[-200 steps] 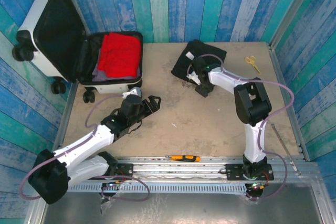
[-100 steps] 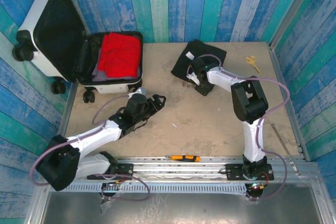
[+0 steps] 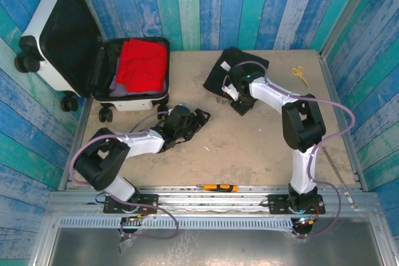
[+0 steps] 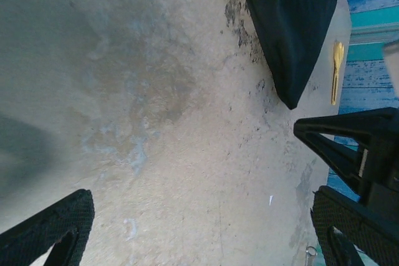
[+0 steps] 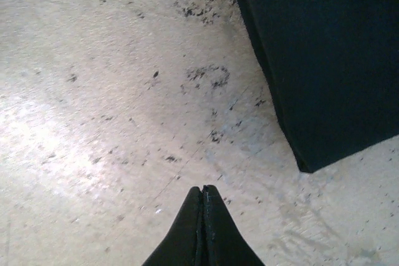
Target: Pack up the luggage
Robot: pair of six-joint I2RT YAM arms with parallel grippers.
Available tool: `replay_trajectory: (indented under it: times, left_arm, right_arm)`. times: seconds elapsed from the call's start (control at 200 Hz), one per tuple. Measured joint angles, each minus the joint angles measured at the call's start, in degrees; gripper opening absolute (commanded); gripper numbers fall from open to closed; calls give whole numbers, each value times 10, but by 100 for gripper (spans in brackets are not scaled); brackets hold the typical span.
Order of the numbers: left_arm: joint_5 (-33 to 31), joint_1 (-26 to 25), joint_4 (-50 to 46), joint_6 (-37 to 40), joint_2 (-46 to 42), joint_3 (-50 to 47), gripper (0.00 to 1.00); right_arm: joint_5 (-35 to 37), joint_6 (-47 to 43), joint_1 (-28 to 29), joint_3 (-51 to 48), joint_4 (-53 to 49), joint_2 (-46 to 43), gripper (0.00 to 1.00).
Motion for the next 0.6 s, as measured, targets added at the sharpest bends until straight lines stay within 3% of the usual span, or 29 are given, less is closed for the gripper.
replay_trajectory:
  times: [0.04, 0.165, 0.391, 0.601]
  left_arm:
    - [1, -3, 7, -5, 10, 5, 93]
    - [1, -9, 24, -13, 19, 9, 94]
    - [-7, -11, 26, -7, 19, 9, 93]
    - [-15, -13, 24, 2, 17, -8, 93]
  right_arm:
    - [2, 6, 1, -6, 0, -6, 54]
    - [15, 12, 1, -21, -4, -16, 64]
    - [63, 28, -17, -17, 3, -12, 64]
    - [104, 37, -45, 18, 31, 40, 53]
